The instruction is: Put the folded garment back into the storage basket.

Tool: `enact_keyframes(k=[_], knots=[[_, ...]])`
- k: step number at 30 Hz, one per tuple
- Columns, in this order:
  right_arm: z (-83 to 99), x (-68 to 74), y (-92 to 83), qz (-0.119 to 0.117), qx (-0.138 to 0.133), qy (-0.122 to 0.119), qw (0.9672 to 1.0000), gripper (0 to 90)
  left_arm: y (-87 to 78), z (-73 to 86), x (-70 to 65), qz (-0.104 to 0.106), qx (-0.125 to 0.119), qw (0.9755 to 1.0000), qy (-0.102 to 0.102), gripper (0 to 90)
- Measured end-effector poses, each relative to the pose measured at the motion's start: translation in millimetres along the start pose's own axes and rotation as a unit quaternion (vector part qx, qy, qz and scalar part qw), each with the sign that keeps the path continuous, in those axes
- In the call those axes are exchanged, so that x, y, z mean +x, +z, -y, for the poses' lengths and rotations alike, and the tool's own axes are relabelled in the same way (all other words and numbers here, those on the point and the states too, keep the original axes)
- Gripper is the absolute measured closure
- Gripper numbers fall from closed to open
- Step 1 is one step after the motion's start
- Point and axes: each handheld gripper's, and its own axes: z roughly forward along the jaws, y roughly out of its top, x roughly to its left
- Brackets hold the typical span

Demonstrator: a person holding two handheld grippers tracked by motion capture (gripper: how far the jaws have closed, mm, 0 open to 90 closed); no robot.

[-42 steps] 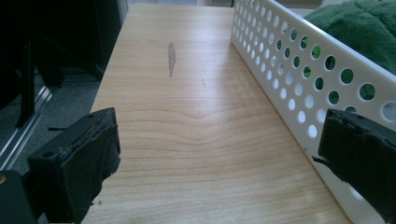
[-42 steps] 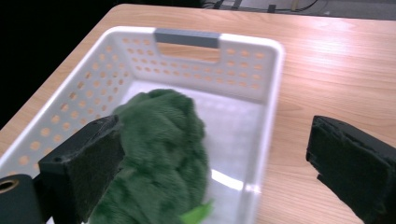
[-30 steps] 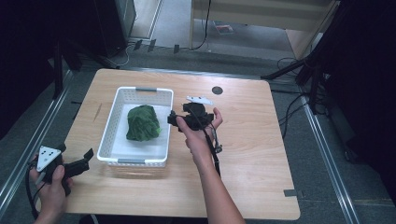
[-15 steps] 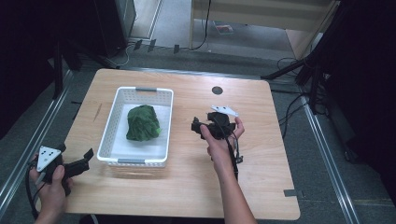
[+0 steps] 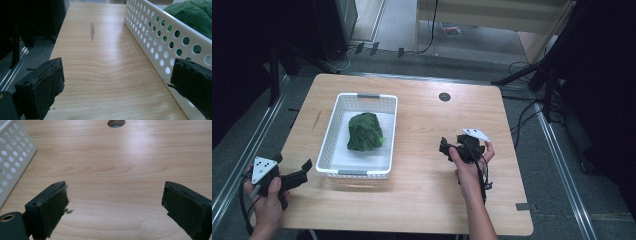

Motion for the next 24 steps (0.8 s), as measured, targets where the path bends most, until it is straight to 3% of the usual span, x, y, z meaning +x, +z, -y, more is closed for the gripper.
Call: enact_keyframes(k=[24], knots=[[51.5, -82.9, -25.3, 0.042, -0.012, 0.033, 0.9985, 7.2, -0.6, 0.2, -0.7, -0.001, 0.0, 1.0, 0.005, 0.0]])
